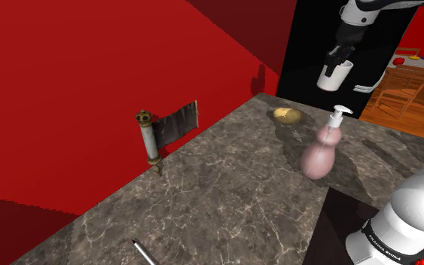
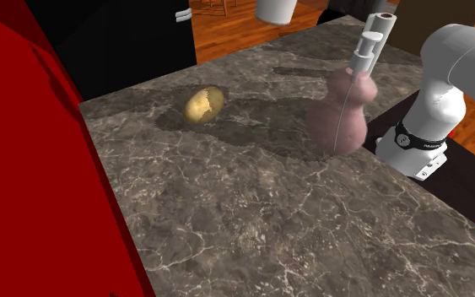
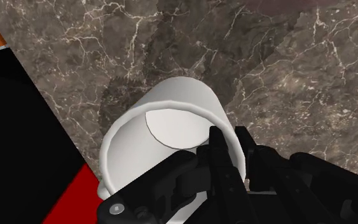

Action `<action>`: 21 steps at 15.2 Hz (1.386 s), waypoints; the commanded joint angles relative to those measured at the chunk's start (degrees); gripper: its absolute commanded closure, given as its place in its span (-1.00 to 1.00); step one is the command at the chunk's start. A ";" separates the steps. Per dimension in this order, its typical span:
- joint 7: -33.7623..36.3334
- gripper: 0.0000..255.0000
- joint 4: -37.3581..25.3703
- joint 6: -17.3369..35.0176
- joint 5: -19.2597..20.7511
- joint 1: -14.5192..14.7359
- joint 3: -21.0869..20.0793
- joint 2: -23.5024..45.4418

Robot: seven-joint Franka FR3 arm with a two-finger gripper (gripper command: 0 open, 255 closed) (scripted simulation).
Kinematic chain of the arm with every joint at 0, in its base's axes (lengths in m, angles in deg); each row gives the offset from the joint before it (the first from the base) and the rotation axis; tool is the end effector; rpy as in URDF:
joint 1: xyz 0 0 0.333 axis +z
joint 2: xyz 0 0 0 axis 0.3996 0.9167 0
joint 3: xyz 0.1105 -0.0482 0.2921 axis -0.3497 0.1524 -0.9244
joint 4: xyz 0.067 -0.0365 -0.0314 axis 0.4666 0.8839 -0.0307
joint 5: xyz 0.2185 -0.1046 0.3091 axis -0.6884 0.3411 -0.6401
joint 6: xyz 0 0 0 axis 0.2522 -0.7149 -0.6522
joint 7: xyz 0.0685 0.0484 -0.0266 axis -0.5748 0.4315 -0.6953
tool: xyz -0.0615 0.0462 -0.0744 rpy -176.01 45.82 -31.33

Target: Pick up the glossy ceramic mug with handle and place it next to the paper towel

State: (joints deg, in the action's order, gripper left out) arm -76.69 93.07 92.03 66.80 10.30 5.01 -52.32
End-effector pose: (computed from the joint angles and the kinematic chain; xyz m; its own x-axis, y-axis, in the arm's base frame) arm 0.3649 -0.1821 0.6299 0.9835 -0.0963 0.1530 -0.1083 -0.9915 0.0719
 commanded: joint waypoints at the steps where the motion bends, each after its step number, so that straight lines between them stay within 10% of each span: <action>1: -2.41 1.00 1.29 -0.57 0.79 -0.90 1.76 -2.08; 21: -27.93 1.00 0.92 -5.81 11.10 -8.78 22.73 -11.01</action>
State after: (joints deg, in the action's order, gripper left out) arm -102.89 94.12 86.34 77.16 1.99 26.32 -62.96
